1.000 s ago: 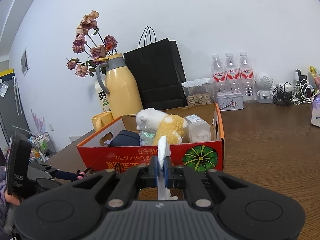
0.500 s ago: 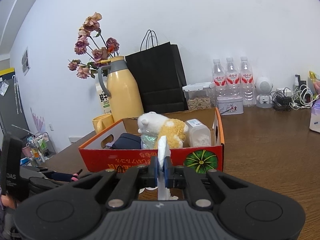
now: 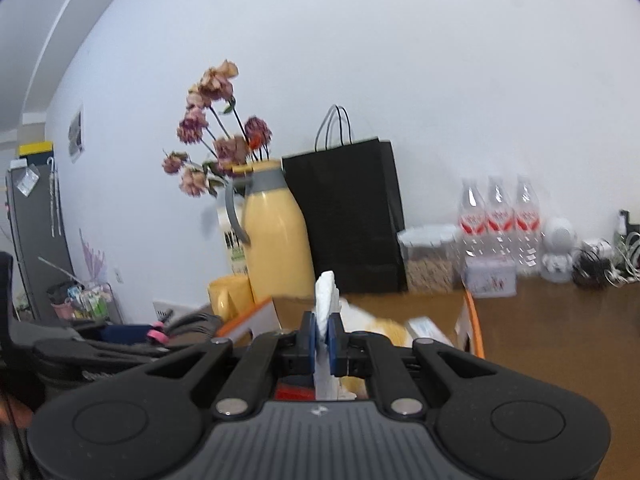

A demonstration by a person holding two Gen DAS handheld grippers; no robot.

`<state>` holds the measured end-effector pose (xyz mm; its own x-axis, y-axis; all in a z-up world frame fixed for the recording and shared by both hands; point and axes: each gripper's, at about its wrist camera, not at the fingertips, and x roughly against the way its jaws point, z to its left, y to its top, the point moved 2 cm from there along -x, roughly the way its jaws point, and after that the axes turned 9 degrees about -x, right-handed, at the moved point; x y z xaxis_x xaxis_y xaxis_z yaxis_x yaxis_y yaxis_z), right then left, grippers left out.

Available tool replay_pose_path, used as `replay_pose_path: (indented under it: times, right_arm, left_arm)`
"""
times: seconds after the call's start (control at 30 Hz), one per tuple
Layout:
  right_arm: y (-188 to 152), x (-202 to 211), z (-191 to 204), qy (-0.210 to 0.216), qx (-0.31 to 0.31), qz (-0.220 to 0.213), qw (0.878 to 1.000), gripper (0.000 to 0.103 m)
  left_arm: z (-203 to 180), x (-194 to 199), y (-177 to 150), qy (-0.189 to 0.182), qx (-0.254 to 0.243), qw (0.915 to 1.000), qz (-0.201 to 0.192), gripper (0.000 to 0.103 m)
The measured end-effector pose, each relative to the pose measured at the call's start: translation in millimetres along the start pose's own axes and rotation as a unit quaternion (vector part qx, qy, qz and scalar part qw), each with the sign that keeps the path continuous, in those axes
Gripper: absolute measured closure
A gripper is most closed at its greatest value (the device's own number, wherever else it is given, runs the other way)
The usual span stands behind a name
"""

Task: Organize objects
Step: 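Carry the cloth and cable into the box and open both tools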

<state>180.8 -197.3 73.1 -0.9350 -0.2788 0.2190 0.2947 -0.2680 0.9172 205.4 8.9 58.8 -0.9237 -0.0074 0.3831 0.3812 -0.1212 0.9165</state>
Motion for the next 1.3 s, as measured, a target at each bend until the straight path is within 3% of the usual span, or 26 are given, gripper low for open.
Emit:
replay_pose_path:
  times: [0.2, 0.47, 0.57, 0.83, 0.97, 1.07, 1.13, 1.3]
  right_arm:
    - [29.5, -50.3, -15.7, 0.015, -0.048, -0.010, 0.999, 0.097]
    - [29.5, -125.8, -68.9, -0.007, -0.127, 0.010, 0.992, 0.097]
    - [22.3, -144.6, -80.0, -0.029, -0.119, 0.018, 0.992, 0.097]
    - [11.0, -157.4, -69.1, -0.115, -0.012, 0.032, 0.993, 0.089]
    - [9.0, -155.4, -64.4, -0.124, 0.007, 0.041, 0.991, 0.086]
    - [9.0, -152.6, -61.0, -0.122, 0.015, 0.042, 0.991, 0.063]
    - [8.8, -149.0, -57.5, -0.123, 0.023, 0.038, 0.991, 0.041]
    - [10.9, -136.9, -51.1, -0.125, 0.036, 0.032, 0.991, 0.022]
  left_arm:
    - [-3.3, -40.5, 22.7, 0.024, 0.028, 0.9991, -0.019, 0.011]
    - [1.4, -97.0, 15.1, 0.040, 0.035, 0.9985, 0.015, 0.011]
    - [2.2, -104.4, 11.5, 0.040, 0.028, 0.9986, 0.021, 0.011]
    - [2.5, -116.7, 5.7, 0.047, 0.009, 0.9983, 0.032, 0.011]
    - [-0.5, -115.2, 5.4, 0.051, -0.005, 0.9983, 0.026, 0.009]
    - [-3.0, -112.9, 5.1, 0.058, -0.016, 0.9979, 0.022, 0.008]
    - [-3.6, -109.5, 5.8, 0.070, -0.024, 0.9972, 0.013, 0.001]
    - [-1.5, -95.1, 8.4, 0.085, -0.025, 0.9960, -0.011, 0.000]
